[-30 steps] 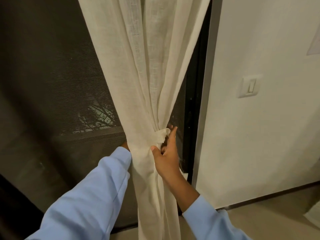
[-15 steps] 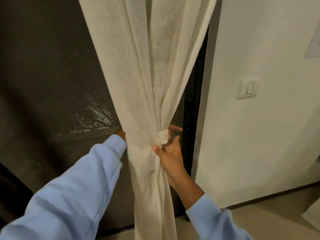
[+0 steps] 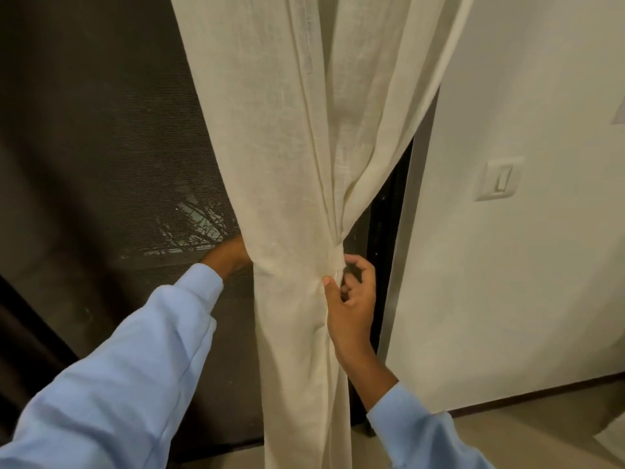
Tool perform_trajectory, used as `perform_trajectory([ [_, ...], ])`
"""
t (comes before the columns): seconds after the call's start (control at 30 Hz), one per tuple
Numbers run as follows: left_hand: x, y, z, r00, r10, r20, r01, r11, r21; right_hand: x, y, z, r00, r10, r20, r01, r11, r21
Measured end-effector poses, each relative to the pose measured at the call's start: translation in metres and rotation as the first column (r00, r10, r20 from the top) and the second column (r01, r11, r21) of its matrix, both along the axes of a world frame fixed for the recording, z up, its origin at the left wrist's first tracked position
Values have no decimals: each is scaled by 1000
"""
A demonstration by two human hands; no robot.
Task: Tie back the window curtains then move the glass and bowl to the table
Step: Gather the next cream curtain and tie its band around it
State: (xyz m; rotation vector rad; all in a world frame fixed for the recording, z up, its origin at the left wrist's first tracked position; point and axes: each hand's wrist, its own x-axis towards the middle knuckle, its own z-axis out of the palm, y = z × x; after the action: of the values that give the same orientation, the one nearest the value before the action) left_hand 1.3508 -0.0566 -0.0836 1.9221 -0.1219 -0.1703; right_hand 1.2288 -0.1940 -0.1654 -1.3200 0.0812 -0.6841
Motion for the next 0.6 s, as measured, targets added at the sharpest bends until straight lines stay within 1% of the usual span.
perform_trajectory([
  [0.03, -5, 1, -1, 998, 67, 1, -67, 997, -29, 0, -1, -1, 1000, -12, 28, 11, 1000, 11],
  [0.07, -10, 4, -5, 995, 98, 5, -97, 992, -84, 0, 0, -1, 999, -21, 46, 21, 1000, 16],
  [0.1, -12, 10, -10, 988, 157, 9, -154, 975, -163, 1, 1, -3, 997, -44, 60, 43, 999, 6],
  [0.13, -21, 14, -13, 985, 168, 28, -154, 948, -277, 3, 4, -4, 995, -77, 71, 79, 997, -25],
  [0.17, -26, 15, -14, 986, 168, 17, -149, 912, -381, 4, 6, -5, 991, -112, 76, 118, 991, -69],
  [0.23, -33, 23, -18, 993, 121, 4, -95, 800, -593, 6, 11, -7, 985, -157, 73, 165, 979, -122],
  [0.3, -39, 37, -19, 997, 36, 72, 25, 714, -699, 5, 15, -8, 983, -166, 78, 176, 975, -136],
  [0.33, -37, 45, -24, 994, -7, 108, 82, 701, -709, 5, 17, -7, 983, -165, 81, 175, 975, -137],
  [0.37, -36, 51, -28, 992, -20, 122, 101, 702, -705, 3, 18, -7, 983, -163, 82, 173, 976, -134],
  [0.4, -38, 55, -28, 992, -12, 128, 95, 736, -670, 3, 20, -6, 984, -158, 80, 168, 977, -133],
  [0.43, -40, 56, -29, 985, 20, 169, 90, 782, -617, 2, 23, -5, 985, -152, 77, 161, 978, -130],
  [0.5, -44, 47, -27, 968, 109, 228, 10, 886, -464, 0, 28, -3, 989, -129, 69, 136, 984, -115],
  [0.57, -46, 36, -24, 950, 185, 251, -75, 917, -392, -2, 36, -1, 992, -106, 62, 113, 986, -123],
  [0.6, -48, 30, -24, 945, 197, 260, -91, 924, -370, -1, 40, 0, 989, -128, 68, 137, 978, -157],
])
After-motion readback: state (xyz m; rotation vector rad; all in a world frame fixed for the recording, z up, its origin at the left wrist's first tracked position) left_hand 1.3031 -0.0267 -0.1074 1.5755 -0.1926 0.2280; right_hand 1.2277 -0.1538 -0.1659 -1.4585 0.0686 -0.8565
